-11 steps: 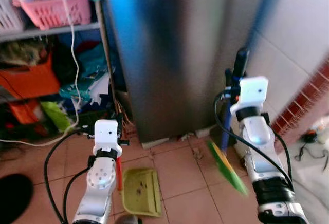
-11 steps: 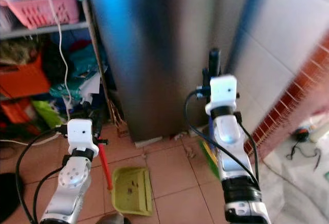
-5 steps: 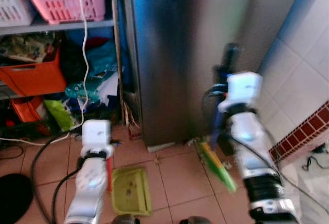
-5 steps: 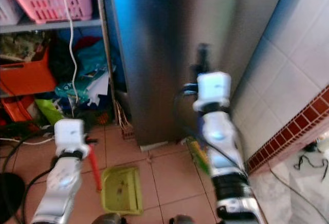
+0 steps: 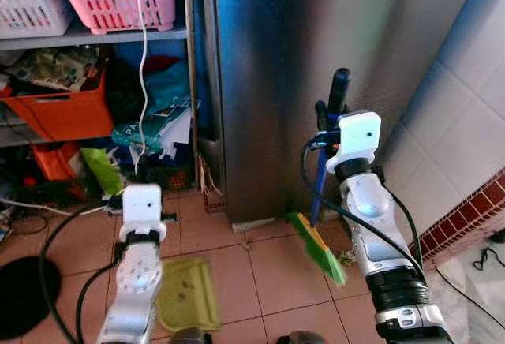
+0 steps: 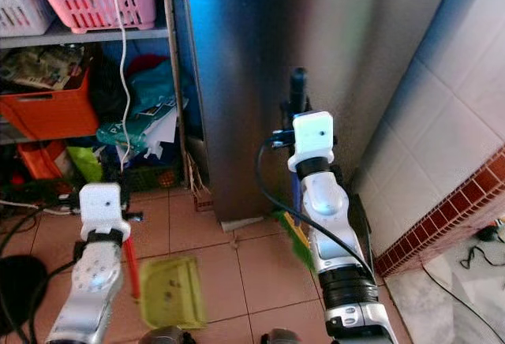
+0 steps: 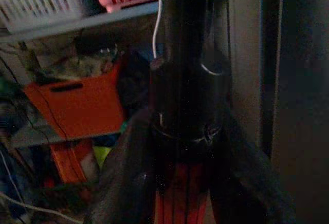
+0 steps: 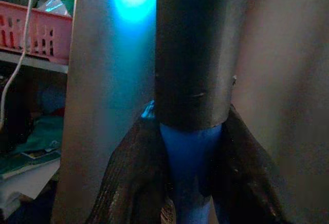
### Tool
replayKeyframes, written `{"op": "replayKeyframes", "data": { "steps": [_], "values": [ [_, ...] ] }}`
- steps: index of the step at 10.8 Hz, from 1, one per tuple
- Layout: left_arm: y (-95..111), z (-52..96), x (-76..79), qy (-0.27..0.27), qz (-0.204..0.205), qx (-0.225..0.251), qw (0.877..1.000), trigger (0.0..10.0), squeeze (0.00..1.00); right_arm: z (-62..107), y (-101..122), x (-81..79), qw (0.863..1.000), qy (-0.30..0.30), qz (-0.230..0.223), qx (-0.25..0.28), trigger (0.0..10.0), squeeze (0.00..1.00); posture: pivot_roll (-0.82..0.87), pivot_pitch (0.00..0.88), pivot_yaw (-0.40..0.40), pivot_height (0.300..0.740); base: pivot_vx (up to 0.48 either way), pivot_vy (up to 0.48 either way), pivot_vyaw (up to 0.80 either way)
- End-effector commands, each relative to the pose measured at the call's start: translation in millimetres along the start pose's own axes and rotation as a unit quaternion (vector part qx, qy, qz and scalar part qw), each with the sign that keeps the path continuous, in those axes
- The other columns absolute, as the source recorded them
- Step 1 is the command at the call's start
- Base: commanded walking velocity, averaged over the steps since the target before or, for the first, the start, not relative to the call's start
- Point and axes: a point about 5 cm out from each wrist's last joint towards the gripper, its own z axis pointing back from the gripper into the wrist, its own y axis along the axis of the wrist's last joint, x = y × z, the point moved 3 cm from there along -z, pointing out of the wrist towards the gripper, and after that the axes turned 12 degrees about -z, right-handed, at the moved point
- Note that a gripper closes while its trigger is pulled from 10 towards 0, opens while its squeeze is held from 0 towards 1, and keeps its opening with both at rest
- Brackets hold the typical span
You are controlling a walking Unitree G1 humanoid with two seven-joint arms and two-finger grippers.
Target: Sweep floor
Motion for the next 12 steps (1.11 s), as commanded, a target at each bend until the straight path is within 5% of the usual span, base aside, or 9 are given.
{"op": "replayKeyframes", "data": {
  "steps": [1,4,8,12],
  "values": [
    [19,-8.2,-2.9,0.012,-0.008,0.047,0.999,10.0,0.00,-4.5,20,-8.6,0.999,0.017,0.004,0.037,10.0,0.00,-0.03,0.000,-0.029,0.740,0.000,0.000,0.00],
    [32,-13.7,14.3,-0.010,-0.010,0.078,0.997,10.0,0.00,-1.5,21,-2.2,0.999,0.028,0.018,0.035,10.0,0.00,-0.05,0.044,-0.027,0.740,0.000,0.000,0.00],
    [44,-16.6,32.0,-0.063,0.020,0.089,0.994,10.0,0.00,-20.4,27,14.9,0.997,0.026,0.051,0.045,10.0,0.00,-0.03,0.099,-0.029,0.740,0.000,0.000,0.00],
    [32,-15.3,26.2,-0.033,-0.017,0.074,0.997,10.0,0.00,-22.7,36,7.9,0.992,0.053,0.084,0.075,10.0,0.00,-0.04,0.106,-0.017,0.740,0.000,0.000,0.00]
  ]
}}
